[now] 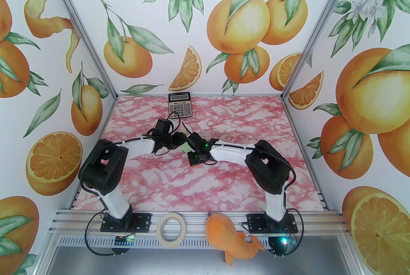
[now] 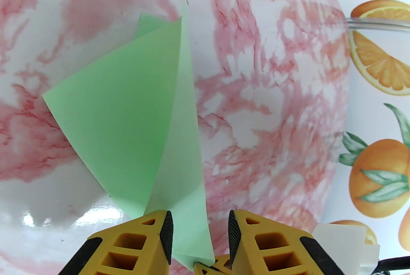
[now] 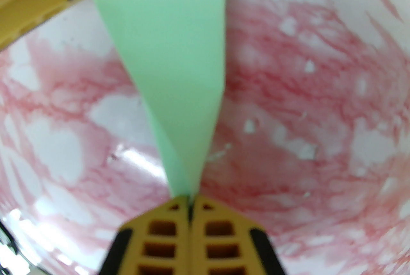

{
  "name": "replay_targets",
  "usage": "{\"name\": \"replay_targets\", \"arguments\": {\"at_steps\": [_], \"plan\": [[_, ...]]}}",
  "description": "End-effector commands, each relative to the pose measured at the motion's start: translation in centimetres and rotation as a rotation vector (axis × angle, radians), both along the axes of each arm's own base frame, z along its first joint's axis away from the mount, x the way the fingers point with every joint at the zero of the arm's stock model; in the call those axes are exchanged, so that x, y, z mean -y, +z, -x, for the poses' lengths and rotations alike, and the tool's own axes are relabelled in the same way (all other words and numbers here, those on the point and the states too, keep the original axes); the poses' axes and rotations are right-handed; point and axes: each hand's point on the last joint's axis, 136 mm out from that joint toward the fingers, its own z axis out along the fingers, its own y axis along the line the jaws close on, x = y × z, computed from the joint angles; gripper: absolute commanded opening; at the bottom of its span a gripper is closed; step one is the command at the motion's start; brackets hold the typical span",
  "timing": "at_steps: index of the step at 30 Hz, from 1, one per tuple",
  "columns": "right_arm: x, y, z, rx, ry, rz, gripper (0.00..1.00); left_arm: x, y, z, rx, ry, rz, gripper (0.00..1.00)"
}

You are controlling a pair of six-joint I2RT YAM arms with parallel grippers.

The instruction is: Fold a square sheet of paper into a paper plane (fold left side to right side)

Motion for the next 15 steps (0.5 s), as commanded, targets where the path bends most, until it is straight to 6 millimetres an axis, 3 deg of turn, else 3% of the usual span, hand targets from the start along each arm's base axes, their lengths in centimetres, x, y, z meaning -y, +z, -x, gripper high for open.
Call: {"name": "replay_targets", "arguments": {"at_steps": [1, 7, 15], "plan": [[0.4, -1.6, 0.8, -0.027, 0.014, 0.046, 0.02, 0.0, -1.5, -0.1, -0.021, 0.020, -0.006, 0.30], [0.4, -1.6, 0.9, -0.030, 0.019, 0.044, 0.02, -0.2, -3.1, -0.2, -0.037, 0.039, -0.016, 0.20], [0.5, -1.9, 1.2, -0.031, 0.025, 0.057, 0.02, -1.5, -4.2, -0.4, -0.036, 0.026, -0.137, 0.16]]}}
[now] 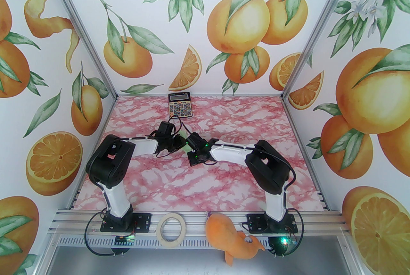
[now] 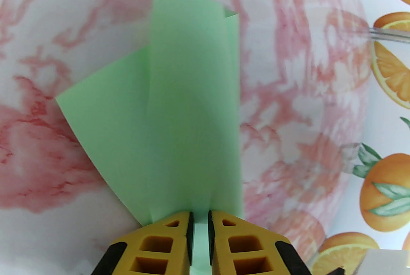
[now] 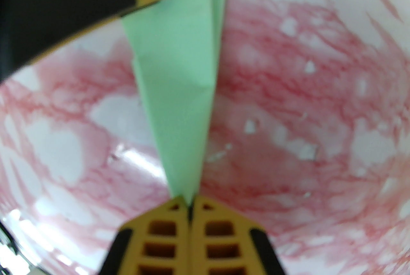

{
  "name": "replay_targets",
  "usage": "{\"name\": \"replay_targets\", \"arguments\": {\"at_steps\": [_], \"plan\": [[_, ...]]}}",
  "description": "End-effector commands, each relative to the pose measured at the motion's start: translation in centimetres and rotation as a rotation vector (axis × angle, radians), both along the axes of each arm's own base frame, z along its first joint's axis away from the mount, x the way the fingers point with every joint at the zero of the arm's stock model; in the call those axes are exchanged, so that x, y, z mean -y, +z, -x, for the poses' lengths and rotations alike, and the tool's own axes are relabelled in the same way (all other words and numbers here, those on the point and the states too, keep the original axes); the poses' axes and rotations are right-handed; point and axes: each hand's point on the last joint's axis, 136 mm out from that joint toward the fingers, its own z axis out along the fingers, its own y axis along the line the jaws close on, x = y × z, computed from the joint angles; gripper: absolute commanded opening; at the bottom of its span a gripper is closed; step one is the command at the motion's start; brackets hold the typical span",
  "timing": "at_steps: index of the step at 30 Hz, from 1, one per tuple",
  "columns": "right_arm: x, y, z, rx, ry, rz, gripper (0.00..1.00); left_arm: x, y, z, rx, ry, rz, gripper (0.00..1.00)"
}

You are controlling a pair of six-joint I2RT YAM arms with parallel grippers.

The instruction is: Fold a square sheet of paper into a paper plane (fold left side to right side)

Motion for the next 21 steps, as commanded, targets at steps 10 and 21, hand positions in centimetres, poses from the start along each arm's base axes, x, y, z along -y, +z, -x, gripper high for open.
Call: {"name": "replay_targets", "arguments": {"at_steps": [10, 21], "plan": [[0.8, -1.9, 1.3, -0.026, 0.034, 0.070, 0.04, -1.2, -1.3, -0.7, 0.018, -0.039, -0.135, 0.15], [0.7, -1.8, 1.3, -0.018, 0.041, 0.074, 0.06, -1.5, -1.5, -1.7, 0.035, -0.065, -0.178, 0.15]]}}
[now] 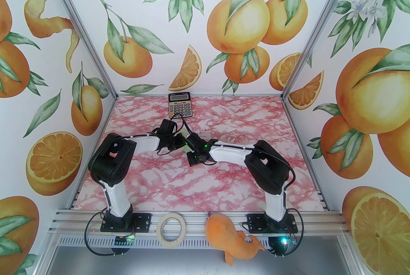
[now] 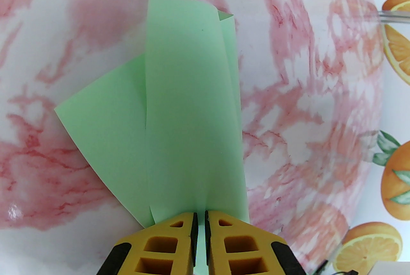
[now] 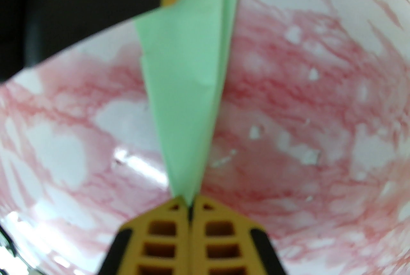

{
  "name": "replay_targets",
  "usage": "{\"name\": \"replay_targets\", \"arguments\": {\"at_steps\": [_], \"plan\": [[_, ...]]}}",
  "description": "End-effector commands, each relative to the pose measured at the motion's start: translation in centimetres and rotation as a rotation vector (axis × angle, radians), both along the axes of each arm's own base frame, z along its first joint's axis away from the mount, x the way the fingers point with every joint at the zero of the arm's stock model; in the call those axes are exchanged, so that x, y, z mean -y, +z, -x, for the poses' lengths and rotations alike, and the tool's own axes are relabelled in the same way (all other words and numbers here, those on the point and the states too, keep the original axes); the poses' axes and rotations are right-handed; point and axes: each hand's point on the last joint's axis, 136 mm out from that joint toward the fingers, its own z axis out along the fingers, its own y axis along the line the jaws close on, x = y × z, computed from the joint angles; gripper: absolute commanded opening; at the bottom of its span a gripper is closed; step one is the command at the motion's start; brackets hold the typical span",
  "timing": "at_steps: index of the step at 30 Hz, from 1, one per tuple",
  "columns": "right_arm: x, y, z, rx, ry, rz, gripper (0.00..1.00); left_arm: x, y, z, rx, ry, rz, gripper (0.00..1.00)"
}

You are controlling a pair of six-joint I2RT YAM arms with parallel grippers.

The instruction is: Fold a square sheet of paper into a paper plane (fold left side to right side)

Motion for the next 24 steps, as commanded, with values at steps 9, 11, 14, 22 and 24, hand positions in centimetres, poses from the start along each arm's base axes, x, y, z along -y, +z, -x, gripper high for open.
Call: {"name": "replay_targets", "arguments": {"at_steps": [9, 11, 14, 22, 24], "plan": [[-0.8, 1.0, 1.4, -0.034, 0.064, -0.047, 0.22, -1.3, -1.8, -0.7, 0.006, 0.003, -0.079, 0.15], [-1.3, 2.3, 1.3, -0.046, 0.064, -0.120, 0.23, -1.1, -1.9, -0.6, 0.005, 0.000, -0.073, 0.15], [-1.3, 3.9, 0.9, -0.064, 0.037, -0.225, 0.24, -1.0, -1.9, -0.6, 0.007, -0.001, -0.065, 0.14], [-0.4, 4.0, -0.7, -0.182, -0.089, -0.445, 0.22, -0.8, -1.8, -0.5, 0.011, -0.011, -0.055, 0.14], [-0.3, 3.7, -1.3, -0.206, -0.128, -0.494, 0.18, -0.8, -1.8, -0.5, 0.012, -0.012, -0.055, 0.14]]}}
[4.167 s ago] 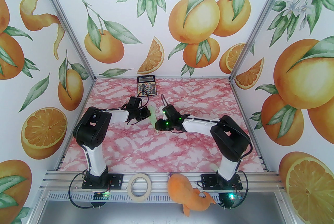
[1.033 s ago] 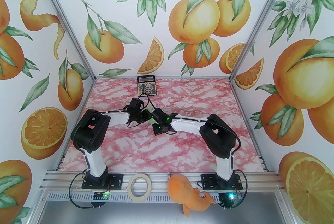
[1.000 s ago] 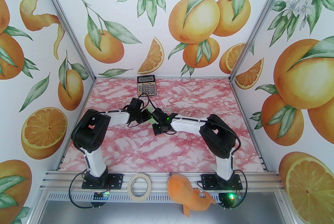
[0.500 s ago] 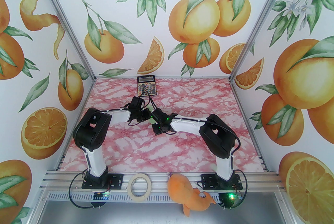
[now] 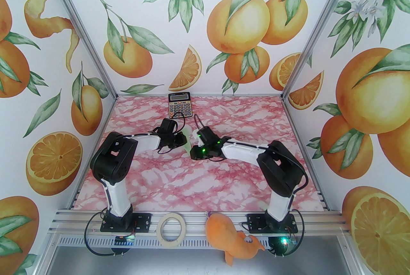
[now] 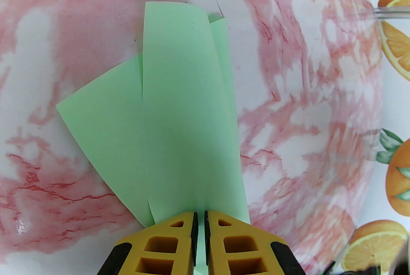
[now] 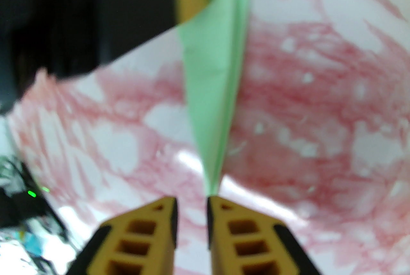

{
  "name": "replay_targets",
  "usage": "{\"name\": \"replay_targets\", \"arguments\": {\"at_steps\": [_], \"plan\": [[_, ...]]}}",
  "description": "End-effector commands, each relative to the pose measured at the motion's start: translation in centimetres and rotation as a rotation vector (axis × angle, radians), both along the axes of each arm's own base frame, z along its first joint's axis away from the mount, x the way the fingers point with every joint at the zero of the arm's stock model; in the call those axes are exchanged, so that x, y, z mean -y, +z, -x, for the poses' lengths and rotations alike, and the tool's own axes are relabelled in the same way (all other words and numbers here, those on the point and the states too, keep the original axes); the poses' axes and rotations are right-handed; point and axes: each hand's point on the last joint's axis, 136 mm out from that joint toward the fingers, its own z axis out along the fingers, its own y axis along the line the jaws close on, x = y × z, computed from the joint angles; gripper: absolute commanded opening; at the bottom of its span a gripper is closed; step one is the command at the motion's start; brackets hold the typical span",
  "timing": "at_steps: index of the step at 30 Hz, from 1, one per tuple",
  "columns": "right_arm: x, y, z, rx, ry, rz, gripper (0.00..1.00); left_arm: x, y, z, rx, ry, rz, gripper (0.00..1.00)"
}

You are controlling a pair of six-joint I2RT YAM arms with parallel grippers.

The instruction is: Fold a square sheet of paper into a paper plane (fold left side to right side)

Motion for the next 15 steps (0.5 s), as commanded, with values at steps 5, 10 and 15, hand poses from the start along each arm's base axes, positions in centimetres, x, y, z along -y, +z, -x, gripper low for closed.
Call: {"name": "replay_targets", "arguments": {"at_steps": [5, 10, 15], "plan": [[-1.1, 0.6, -1.6, -0.122, -0.110, -0.265, 0.06, -1.0, -2.0, 0.6, -0.034, 0.005, -0.050, 0.14], [-1.1, 0.1, -2.4, -0.175, -0.161, -0.348, 0.01, -1.0, -2.0, 0.6, -0.034, 0.002, -0.050, 0.14], [-1.2, -0.9, -2.6, -0.218, -0.195, -0.407, 0.01, -0.8, -2.1, 0.6, -0.036, 0.001, -0.045, 0.14]]}}
